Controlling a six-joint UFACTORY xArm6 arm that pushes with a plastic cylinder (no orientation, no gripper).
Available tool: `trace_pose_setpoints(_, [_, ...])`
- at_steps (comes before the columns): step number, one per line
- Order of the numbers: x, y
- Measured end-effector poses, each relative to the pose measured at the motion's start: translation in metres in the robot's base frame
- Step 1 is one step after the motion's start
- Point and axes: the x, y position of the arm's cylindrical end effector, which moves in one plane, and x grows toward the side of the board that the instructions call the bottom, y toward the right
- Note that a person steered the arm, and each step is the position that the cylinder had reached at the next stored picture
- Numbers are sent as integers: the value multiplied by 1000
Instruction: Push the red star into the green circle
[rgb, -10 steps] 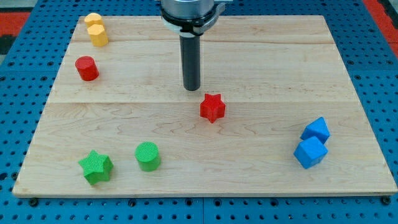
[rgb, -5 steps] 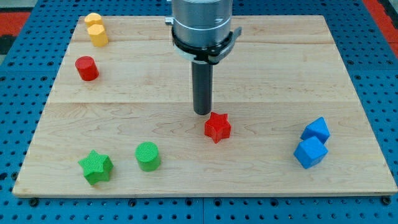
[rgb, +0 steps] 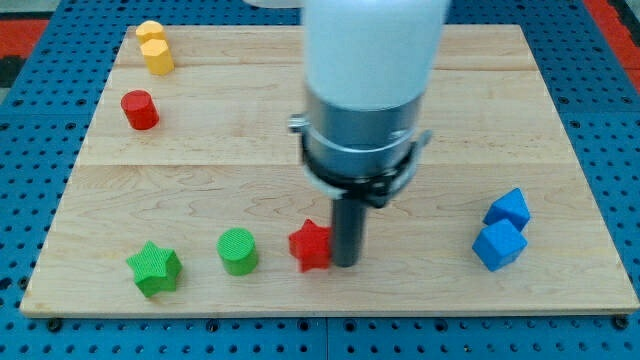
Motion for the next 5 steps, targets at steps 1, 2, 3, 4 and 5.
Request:
trace_pose_setpoints(1, [2,-56])
trace_pose_setpoints(2, [13,-69])
trace_pose_setpoints(3, [13,-95])
trace_pose_setpoints(4, [23,-108])
trace_pose_setpoints(5, [52,-90])
